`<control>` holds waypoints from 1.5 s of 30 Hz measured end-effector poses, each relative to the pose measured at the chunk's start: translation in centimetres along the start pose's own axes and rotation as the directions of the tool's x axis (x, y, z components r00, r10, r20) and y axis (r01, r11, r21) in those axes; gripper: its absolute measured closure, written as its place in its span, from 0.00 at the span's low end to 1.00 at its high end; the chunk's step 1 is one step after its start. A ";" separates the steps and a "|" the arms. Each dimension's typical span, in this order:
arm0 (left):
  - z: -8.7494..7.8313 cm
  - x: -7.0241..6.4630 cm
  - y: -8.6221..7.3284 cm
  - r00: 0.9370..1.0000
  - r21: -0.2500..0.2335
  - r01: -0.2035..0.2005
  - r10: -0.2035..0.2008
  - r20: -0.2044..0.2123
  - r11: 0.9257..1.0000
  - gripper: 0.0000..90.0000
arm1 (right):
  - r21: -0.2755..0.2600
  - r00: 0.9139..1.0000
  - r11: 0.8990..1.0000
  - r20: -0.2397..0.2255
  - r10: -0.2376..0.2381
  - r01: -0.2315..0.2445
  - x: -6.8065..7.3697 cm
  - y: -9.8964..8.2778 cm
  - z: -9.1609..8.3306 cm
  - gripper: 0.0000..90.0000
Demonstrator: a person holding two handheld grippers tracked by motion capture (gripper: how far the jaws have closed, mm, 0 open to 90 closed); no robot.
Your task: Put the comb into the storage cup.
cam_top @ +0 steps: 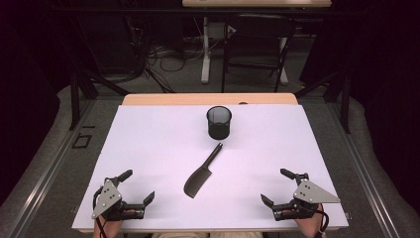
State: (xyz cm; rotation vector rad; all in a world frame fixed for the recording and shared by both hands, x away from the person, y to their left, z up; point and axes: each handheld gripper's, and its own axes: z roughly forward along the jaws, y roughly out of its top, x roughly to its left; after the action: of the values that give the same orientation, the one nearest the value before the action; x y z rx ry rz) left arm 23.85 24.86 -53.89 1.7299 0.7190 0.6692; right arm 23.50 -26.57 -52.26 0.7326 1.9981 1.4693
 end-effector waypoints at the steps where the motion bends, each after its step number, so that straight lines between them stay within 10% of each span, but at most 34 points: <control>1: 0.0 0.0 0.0 1.000 0.004 -0.002 0.002 -0.001 1.000 0.00 | -0.004 1.000 1.000 0.001 -0.006 0.007 0.0 0.0 0.0 0.00; 45: 4.4 -2.0 2.2 0.996 0.095 -0.026 0.018 0.085 0.995 0.00 | 0.033 1.000 0.999 -0.011 0.002 -0.001 -0.2 -0.2 0.6 0.00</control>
State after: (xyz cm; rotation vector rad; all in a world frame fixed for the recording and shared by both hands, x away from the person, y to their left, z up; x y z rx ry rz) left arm 26.13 20.13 -53.01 1.8453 0.6838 0.5807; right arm 24.02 -26.36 -52.58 0.7413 2.0354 1.4474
